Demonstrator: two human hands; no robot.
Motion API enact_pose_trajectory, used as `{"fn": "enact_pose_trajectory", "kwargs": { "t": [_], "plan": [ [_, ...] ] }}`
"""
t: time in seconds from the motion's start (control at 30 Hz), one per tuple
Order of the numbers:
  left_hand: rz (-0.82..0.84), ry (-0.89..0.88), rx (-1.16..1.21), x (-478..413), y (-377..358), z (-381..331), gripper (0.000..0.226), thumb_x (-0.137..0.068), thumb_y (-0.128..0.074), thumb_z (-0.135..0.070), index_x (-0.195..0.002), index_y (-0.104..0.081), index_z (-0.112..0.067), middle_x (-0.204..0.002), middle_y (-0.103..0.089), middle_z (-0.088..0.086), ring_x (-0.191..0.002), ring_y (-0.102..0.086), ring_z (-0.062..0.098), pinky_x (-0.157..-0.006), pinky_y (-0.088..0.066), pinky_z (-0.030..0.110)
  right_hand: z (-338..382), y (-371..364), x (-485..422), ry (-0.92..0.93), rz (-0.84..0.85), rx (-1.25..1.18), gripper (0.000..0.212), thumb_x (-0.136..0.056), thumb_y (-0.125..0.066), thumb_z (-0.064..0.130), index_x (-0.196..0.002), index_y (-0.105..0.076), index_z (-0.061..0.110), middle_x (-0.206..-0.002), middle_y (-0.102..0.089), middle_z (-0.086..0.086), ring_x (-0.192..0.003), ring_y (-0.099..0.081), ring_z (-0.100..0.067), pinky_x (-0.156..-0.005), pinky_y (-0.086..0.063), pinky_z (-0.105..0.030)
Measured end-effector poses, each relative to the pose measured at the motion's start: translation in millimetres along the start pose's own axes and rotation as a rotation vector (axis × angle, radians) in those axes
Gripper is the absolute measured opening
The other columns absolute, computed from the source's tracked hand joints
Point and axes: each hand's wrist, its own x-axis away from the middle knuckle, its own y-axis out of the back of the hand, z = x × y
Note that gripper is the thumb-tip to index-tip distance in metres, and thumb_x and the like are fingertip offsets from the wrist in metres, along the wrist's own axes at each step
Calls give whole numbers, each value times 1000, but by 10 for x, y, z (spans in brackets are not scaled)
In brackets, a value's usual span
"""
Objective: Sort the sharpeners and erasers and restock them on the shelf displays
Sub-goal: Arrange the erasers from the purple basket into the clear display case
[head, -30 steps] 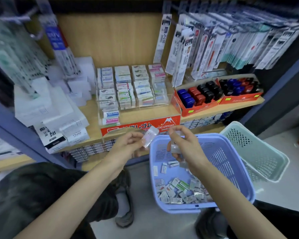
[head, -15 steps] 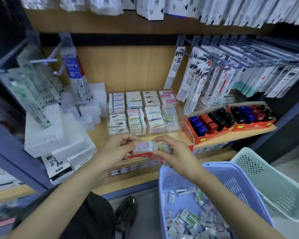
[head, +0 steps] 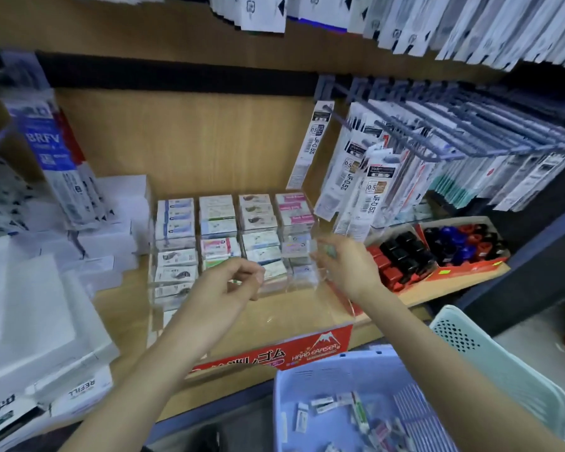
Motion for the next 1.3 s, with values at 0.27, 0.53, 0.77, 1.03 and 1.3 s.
{"fn": "enact_pose_trajectory", "kwargs": {
  "t": [0.27,0.53,0.77,1.03,1.3],
  "plan": [
    [6,-19,-38,-171,-102,33,16,-90,-57,-18,-83,-63,-31,-84,-66,-8,-86,-63,13,-82,-46,27,-132,214,-75,17,84,167,33,-89,-62,29,-121,-60,32,-113,-67,-6,-102,-60,-31,-75,-51,-37],
    [2,-25,-41,-169,-152,6,14,-90,-57,-18,-84,-62,-30,-87,-67,-5,-86,-63,17,-83,-49,34,-150,166,-111,73,287,112,36,-92,-56,24,-128,-57,30,-123,-63,-6,-113,-56,-28,-87,-49,-37],
    [21,-20,-91,-169,-161,15,11,-91,-58,-21,-85,-63,-29,-88,-65,-8,-87,-63,15,-82,-48,31,-81,220,301,61,171,-315,16,-96,-50,28,-105,-61,19,-94,-69,2,-67,-56,-1,-59,-40,-20],
    [270,93,69,-67,-258,-118,21,-86,-61,-31,-96,-62,-14,-85,-74,-1,-71,-67,3,-56,-43,6,355,-76,627,-273,139,-1133,21,-102,-36,34,-90,-44,19,-65,-65,9,-47,-39,-10,-40,-26,-19],
    [27,152,253,-148,-159,-70,14,-89,-62,-15,-95,-62,-28,-90,-67,4,-79,-59,15,-74,-43,29,278,-102,604,-108,143,-1010,21,-92,-58,16,-109,-55,28,-77,-56,15,-50,-41,-1,-40,-27,-14]
  ]
}}
